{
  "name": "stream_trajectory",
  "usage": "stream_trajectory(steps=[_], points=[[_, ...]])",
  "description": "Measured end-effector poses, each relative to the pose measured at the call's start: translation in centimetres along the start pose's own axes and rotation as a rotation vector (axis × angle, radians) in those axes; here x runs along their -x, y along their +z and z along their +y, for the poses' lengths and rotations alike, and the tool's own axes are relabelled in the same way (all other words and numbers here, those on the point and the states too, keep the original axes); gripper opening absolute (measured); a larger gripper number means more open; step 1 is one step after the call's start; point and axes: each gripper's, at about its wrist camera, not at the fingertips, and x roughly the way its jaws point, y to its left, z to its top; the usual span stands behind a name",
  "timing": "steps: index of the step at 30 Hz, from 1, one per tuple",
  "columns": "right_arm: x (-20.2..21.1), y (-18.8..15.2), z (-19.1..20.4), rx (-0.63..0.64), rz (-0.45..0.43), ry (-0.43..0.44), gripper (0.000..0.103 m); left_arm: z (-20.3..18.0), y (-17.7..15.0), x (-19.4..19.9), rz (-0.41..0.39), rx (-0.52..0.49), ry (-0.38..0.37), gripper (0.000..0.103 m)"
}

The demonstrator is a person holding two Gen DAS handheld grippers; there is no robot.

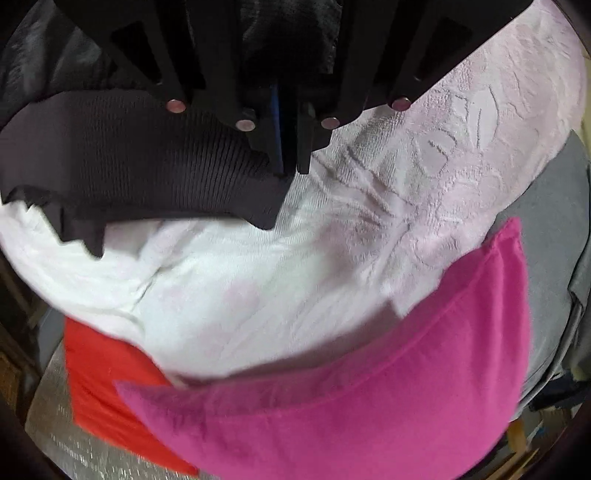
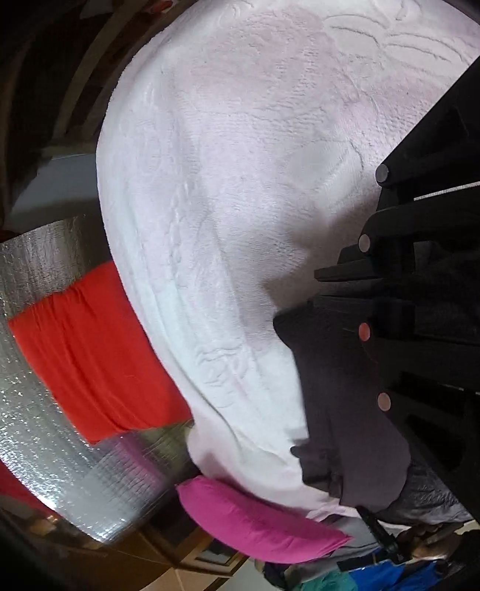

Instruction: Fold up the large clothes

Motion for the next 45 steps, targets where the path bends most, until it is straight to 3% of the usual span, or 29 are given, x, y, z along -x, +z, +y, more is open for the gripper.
stream_trajectory(steps=[1,2,3,4,6,10,11,12,13,14,17,23,25,27,29,31,38,45], points=[[0.4,0.1,-0.2,-0.012,-0.006,0.017,0.019,0.1,0.0,0.3,-0.006,0.010,-0.004,0.010],[0.7,0.0,-0.2,-0.016,-0.010,0.025,0.044,-0.1,-0.3,1.0,-0.008,0.013,-0.013,0.010],[0.9,0.0,-0.1,-0.012,-0.012,0.021,0.077,-0.4,-0.4,1.3,-0.010,0.003,-0.014,0.010],[1.2,-0.3,0.2,0.017,-0.021,0.002,0.083,-0.7,-0.5,1.7,-0.019,-0.015,-0.002,0.010],[0.8,-0.5,1.6,0.064,0.011,0.011,0.082,-1.2,-0.6,2.2,-0.033,-0.035,0.008,0.011],[-0.4,-1.2,3.1,0.147,0.079,-0.005,0.080,-1.7,-0.7,2.5,-0.028,-0.049,0.002,0.033],[-0.7,-1.4,3.3,0.158,0.087,-0.011,0.060,-1.8,-0.7,2.5,-0.033,-0.054,0.010,0.033],[-1.3,-1.6,3.5,0.164,0.113,-0.034,0.025,-2.0,-0.8,2.4,-0.032,-0.071,0.036,0.032],[-1.5,-1.6,3.5,0.167,0.111,-0.056,0.025,-2.1,-1.0,2.2,-0.028,-0.089,0.067,0.008],[-1.5,-1.6,3.5,0.175,0.107,-0.067,0.022,-2.2,-1.0,1.8,-0.022,-0.105,0.087,0.004],[-1.8,-1.6,3.4,0.188,0.088,-0.117,0.019,-1.7,-1.0,0.9,-0.011,-0.080,0.101,0.004],[-1.6,-1.5,3.3,0.179,0.063,-0.148,0.021,-0.1,-1.3,0.2,0.026,-0.032,0.153,0.002],[-0.7,-1.6,3.3,0.167,0.052,-0.127,0.031,0.4,-1.6,0.9,0.014,-0.018,0.117,0.002],[0.4,-1.9,3.5,0.177,0.038,-0.130,0.054,0.5,-1.8,1.9,-0.011,-0.015,0.125,0.002],[1.7,-2.3,3.8,0.188,0.012,-0.140,0.069,0.3,-2.2,3.0,-0.019,-0.018,0.083,0.004],[3.3,-2.8,4.1,0.195,-0.005,-0.132,0.069,-0.2,-2.7,4.3,-0.036,-0.041,0.081,0.008],[8.3,-6.3,6.0,0.257,-0.048,-0.110,0.069,-1.1,-4.7,9.1,-0.094,-0.068,0.036,0.041],[10.3,-11.4,8.5,0.318,-0.068,-0.071,0.070,-2.4,-8.0,12.4,-0.109,-0.068,-0.030,0.046]])
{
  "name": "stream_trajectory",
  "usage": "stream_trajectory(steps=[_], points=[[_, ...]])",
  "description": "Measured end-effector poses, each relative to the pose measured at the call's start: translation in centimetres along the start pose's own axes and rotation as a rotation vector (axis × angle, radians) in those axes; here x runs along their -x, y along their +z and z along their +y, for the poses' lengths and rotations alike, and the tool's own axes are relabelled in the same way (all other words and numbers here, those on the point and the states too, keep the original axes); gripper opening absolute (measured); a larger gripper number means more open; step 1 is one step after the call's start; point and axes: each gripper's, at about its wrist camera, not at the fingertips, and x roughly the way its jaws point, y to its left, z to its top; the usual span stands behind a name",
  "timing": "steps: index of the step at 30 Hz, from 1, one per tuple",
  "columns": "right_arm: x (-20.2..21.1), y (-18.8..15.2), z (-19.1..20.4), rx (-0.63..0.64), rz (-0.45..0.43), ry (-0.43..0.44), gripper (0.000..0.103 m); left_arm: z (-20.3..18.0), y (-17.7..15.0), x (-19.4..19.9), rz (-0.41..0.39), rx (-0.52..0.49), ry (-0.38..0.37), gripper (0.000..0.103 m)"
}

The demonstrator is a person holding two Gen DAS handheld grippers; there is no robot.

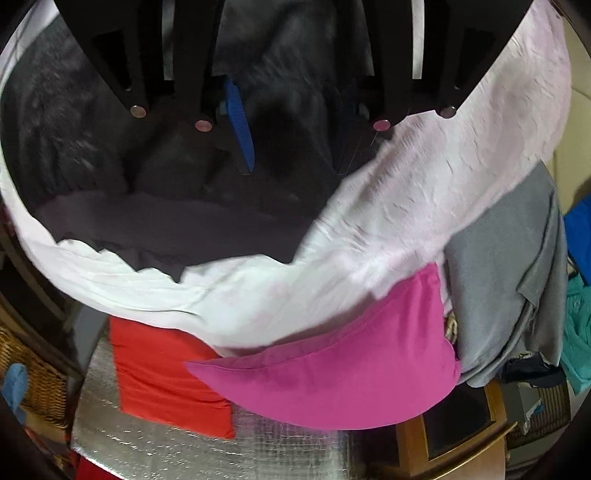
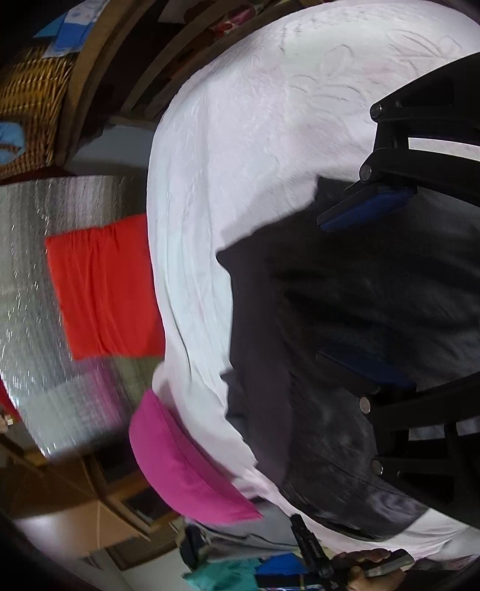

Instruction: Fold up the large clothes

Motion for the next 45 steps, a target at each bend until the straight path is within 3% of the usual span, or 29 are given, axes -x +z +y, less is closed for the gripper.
stream_trajectory(steps=[4,9,13,15,21,23,31,45], points=[[-2.0,-1.8,1.5,0.032,0.048,-0.027,0.071,-2.1,-2.2,0.0,0.014,-0.026,-0.058,0.053],[-5.3,-2.3,0.5,0.000,0.104,-0.071,0.076,-4.4,-4.5,-2.4,0.078,-0.103,-0.005,0.056],[-5.2,-1.9,-0.3,-0.044,0.122,-0.057,0.077,-4.0,-4.6,-2.7,0.097,-0.074,-0.012,0.057],[-3.9,-1.9,-0.9,-0.071,0.095,-0.046,0.077,-3.3,-4.2,-1.7,0.105,-0.035,-0.031,0.056],[0.9,-3.3,-4.4,-0.144,0.055,-0.033,0.078,0.3,-5.2,2.8,0.030,0.022,-0.011,0.057],[2.3,-4.0,-6.2,-0.197,0.051,-0.012,0.078,2.3,-5.9,3.7,0.026,0.047,0.000,0.062],[3.7,-7.7,-12.3,-0.447,0.082,0.090,0.080,9.2,-9.4,3.5,0.112,0.213,-0.018,0.066],[3.2,-7.3,-12.4,-0.436,0.091,0.133,0.080,9.8,-8.7,5.4,0.053,0.232,-0.033,0.066]])
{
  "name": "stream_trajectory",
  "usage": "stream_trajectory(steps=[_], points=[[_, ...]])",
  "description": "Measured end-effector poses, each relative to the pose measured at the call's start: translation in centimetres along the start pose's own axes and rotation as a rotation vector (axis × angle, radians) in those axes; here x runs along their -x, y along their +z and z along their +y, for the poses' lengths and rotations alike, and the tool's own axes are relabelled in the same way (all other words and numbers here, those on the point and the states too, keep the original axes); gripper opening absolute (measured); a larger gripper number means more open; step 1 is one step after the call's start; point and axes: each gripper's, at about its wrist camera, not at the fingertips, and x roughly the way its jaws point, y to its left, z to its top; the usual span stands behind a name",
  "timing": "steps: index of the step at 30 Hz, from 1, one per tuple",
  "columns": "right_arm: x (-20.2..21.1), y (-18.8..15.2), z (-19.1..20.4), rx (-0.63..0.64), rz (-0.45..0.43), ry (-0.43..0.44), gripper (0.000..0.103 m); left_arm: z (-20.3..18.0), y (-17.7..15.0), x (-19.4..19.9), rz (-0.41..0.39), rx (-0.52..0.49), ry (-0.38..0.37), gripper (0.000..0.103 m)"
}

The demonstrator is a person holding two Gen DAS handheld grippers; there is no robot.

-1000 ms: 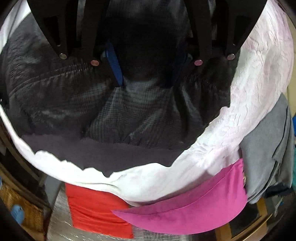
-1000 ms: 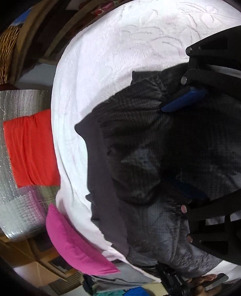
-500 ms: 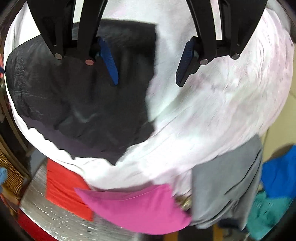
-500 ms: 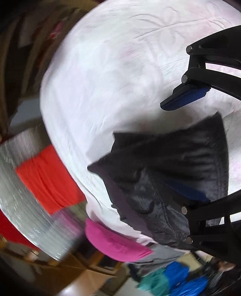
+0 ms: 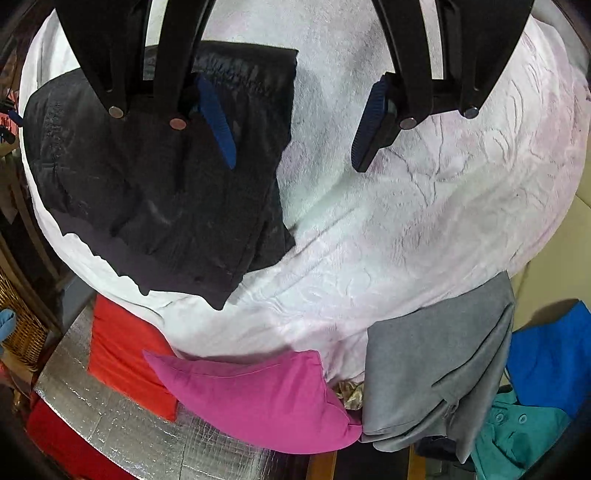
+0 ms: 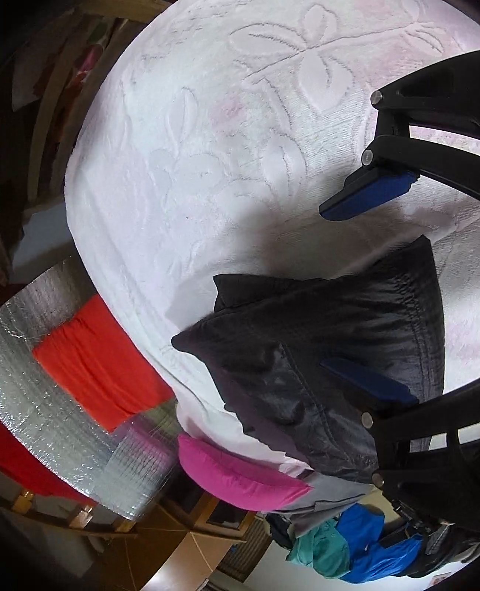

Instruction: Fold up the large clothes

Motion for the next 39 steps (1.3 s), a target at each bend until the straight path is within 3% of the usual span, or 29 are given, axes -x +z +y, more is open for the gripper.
stream_trajectory(steps=[9,15,23,24,25,26,27,28,30,33,39], points=[[-2.9,0.8,1.2,0.057,0.069,0.030,0.080,0.2,1.7,-3.5,0.048,0.026,-0.041,0.066],[-5.3,2.1,1.7,0.077,0.092,0.019,0.080,0.0,3.0,-6.0,0.104,0.053,-0.149,0.066],[-8.9,2.6,2.6,0.086,0.173,0.094,0.079,-2.5,3.2,-9.1,0.195,-0.006,-0.241,0.066],[-9.3,2.4,3.2,0.110,0.180,0.091,0.075,-2.9,3.1,-9.2,0.189,-0.026,-0.223,0.065],[-9.5,2.3,3.6,0.130,0.179,0.079,0.071,-3.4,3.1,-9.2,0.180,-0.048,-0.211,0.052],[-9.6,2.2,3.9,0.132,0.182,0.081,0.058,-3.8,3.1,-9.2,0.180,-0.064,-0.208,0.038],[-9.6,2.4,4.1,0.122,0.184,0.088,0.039,-4.2,3.2,-9.1,0.178,-0.081,-0.194,0.033],[-9.4,2.6,4.6,0.128,0.187,0.082,0.032,-4.6,3.3,-9.0,0.176,-0.092,-0.182,0.025],[-8.8,2.8,5.9,0.181,0.194,0.049,0.020,-5.6,3.6,-8.5,0.166,-0.127,-0.141,0.019],[-6.7,3.4,8.1,0.248,0.174,0.023,0.015,-7.1,4.2,-6.5,0.123,-0.183,-0.096,0.016],[-0.7,3.6,12.8,0.371,0.095,0.018,0.012,-8.9,5.0,1.5,-0.036,-0.238,-0.106,0.015]])
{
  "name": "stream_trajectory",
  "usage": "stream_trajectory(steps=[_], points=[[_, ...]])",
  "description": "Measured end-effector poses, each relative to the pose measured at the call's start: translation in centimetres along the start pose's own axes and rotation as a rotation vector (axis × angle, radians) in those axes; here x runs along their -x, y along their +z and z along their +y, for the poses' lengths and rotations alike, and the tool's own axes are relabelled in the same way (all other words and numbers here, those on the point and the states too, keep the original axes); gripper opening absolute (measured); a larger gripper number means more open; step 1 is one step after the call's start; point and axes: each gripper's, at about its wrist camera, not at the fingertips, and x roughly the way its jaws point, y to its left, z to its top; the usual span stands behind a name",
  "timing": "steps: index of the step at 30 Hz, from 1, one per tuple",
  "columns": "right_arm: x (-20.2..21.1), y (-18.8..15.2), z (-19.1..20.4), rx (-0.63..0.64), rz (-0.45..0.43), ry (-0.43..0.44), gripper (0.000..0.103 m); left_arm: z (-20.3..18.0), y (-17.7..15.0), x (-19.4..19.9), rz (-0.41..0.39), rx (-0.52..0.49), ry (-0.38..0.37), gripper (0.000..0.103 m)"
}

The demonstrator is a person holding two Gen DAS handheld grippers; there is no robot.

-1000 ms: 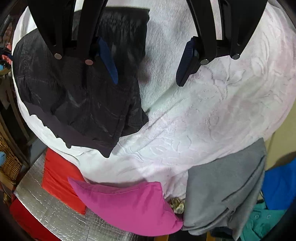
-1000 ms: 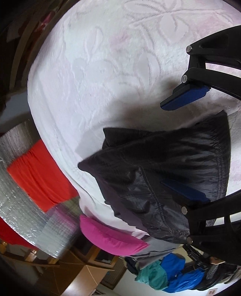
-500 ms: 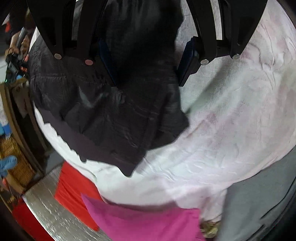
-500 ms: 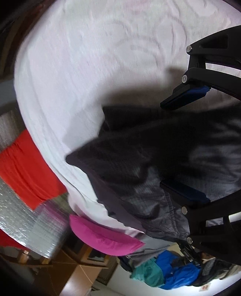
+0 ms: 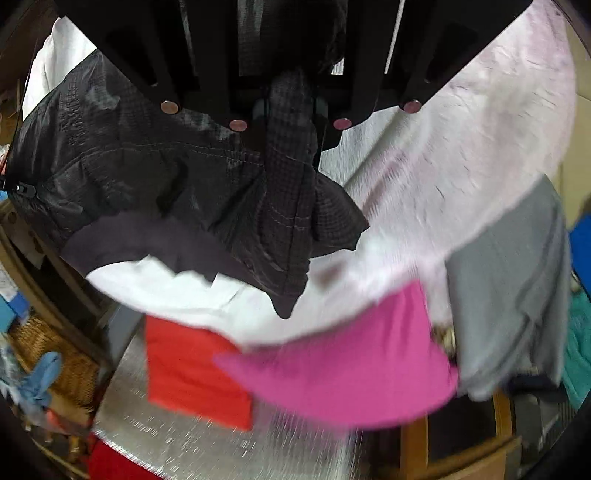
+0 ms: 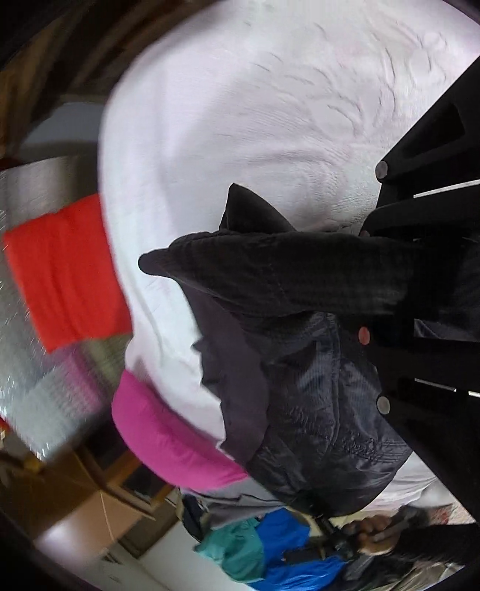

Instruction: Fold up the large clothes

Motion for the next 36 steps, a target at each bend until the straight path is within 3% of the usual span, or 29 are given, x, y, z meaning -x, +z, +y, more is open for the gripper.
stream_trajectory(steps=[2,6,10,11,13,15,17,23,27,31,32,33,34,36], points=[[1.8,-0.7,0.4,0.011,-0.023,0.003,0.012,-0.6,-1.0,2.3,-0.034,-0.013,0.001,0.015],[4.4,-5.2,0.0,-0.003,-0.035,0.013,0.011,-0.9,-5.4,5.0,-0.059,-0.002,-0.025,0.015],[1.7,-11.0,-3.0,-0.112,0.047,0.019,0.013,-0.4,-11.2,2.4,0.040,0.030,-0.039,0.018],[0.8,-11.8,-3.6,-0.128,0.073,0.015,0.018,-0.3,-12.1,1.0,0.083,0.033,-0.025,0.019],[-0.8,-13.8,-5.3,-0.188,0.093,0.025,0.033,0.6,-13.5,-1.0,0.125,0.051,0.023,0.046],[-0.4,-14.0,-6.5,-0.260,0.073,0.054,0.052,1.5,-13.3,-0.7,0.113,0.086,0.031,0.054],[0.4,-13.7,-6.8,-0.274,0.060,0.060,0.060,2.1,-12.4,0.5,0.102,0.087,0.047,0.054],[3.6,-9.3,-6.8,-0.241,-0.067,0.003,0.060,1.7,-8.9,2.6,0.005,0.051,0.079,0.061],[1.1,-5.9,-5.0,-0.153,-0.024,-0.002,0.060,0.2,-6.5,-0.6,0.059,0.021,0.026,0.062],[-2.8,-3.4,-4.2,-0.063,0.043,-0.080,0.060,-1.3,-4.7,-4.6,0.139,-0.012,0.056,0.062],[-3.5,-3.3,-4.6,-0.069,0.069,-0.066,0.058,-1.4,-4.4,-5.5,0.153,-0.008,0.061,0.061],[-4.1,-3.2,-4.9,-0.066,0.091,-0.059,0.035,-1.5,-4.1,-6.3,0.162,-0.006,0.054,0.053],[-4.5,-3.1,-4.9,-0.046,0.106,-0.067,0.022,-1.7,-4.1,-7.0,0.173,-0.019,0.051,0.017],[-4.0,-2.8,-4.1,0.029,0.090,-0.095,0.013,-1.6,-3.9,-7.3,0.179,-0.030,0.066,0.012]])
